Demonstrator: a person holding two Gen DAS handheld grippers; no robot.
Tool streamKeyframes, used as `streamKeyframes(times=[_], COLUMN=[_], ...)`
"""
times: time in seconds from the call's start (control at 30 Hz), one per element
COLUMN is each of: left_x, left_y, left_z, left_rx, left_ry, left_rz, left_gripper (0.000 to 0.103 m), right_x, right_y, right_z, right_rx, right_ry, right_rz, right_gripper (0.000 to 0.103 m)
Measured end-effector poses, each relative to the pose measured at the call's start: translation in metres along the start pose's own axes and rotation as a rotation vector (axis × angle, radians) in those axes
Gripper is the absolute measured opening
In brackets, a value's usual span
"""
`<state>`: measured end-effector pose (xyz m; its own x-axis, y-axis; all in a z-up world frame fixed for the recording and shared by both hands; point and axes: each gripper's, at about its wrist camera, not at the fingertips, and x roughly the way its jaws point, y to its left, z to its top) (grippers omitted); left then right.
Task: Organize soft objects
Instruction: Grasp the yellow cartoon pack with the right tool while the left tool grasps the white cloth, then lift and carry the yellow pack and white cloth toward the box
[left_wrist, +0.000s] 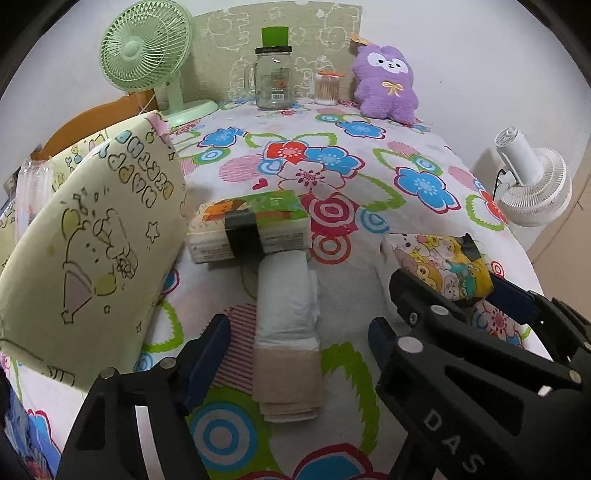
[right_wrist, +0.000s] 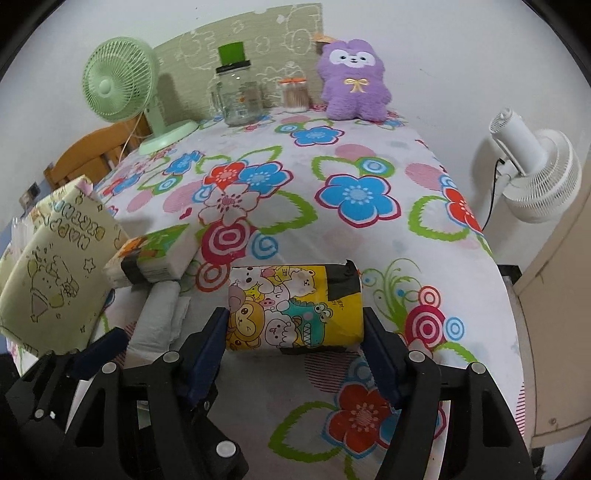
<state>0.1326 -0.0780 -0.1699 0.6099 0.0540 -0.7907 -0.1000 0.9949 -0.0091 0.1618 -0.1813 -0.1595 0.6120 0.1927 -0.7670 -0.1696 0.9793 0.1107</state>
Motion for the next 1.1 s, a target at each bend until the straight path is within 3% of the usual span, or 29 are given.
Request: streamKeyframes(times=[0.1, 0.23, 0.43, 1.1], left_x=[0.001, -0.001, -0.002, -0.039], left_y=[-0.002, -0.004, -0.003, -0.002], left_z=[0.002, 0.005, 0.004, 0.002], left_rx=[0.01, 0.029, 0.043, 0.076], left_ry=[-0.002, 0.009, 0.008, -0.056], left_rz=[-0.011, -0.036, -0.061, -0.112], left_gripper=[0.071, 0.047, 0.029, 0.024], right_x=[-0.002, -0.004, -0.007, -0.046], right_y=[-0.001, -0.003, -0.004, 0.001], right_z=[0.001, 0.001, 0.0, -0.006], right_rx=[0.012, 0.029, 0.057, 0.093], right_ry=[-0.007, -0.01, 0.001, -0.054], right_rz=[-0.004, -0.012, -0.017, -0.044], right_gripper=[0.072, 0.072, 0.072, 0.072])
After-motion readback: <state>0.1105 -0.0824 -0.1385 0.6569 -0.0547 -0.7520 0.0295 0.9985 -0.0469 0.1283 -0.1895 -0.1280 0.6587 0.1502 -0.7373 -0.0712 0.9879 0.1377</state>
